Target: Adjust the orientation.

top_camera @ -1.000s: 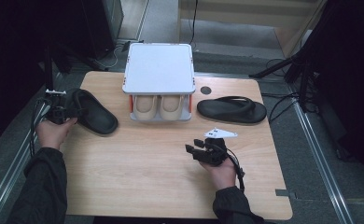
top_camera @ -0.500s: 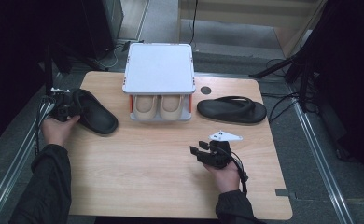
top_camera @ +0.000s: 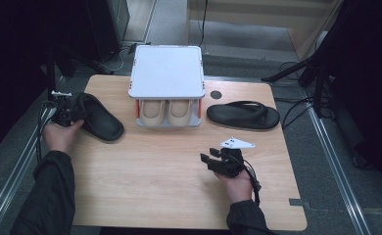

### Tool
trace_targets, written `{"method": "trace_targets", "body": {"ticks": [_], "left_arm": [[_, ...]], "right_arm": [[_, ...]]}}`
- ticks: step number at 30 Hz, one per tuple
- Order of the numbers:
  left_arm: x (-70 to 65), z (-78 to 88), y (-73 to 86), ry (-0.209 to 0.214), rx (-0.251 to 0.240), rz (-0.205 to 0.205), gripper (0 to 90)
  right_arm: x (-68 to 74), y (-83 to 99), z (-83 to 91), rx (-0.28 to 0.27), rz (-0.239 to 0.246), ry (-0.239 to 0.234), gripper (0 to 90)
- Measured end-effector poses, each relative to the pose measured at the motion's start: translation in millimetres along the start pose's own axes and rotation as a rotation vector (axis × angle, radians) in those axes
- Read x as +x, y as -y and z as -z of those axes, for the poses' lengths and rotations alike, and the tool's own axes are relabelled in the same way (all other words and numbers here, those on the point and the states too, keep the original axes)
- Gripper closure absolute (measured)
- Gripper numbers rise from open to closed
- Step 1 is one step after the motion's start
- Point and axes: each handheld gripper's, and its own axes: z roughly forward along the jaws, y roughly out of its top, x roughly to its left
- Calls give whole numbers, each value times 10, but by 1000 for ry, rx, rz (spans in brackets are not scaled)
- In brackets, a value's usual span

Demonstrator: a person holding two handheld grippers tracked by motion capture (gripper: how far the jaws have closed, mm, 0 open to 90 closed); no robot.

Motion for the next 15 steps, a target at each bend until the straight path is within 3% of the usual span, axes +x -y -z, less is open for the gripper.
{"method": "trace_targets", "body": {"ticks": [5, 15], "left_arm": [[-10, 7, -3, 1, -3, 0, 676], [-12, 80, -35, 52, -28, 43, 693]], "right_arm": [[-4, -3, 14, -3, -5, -2, 544], [-3, -6, 13, -5, 1, -1, 544]]}}
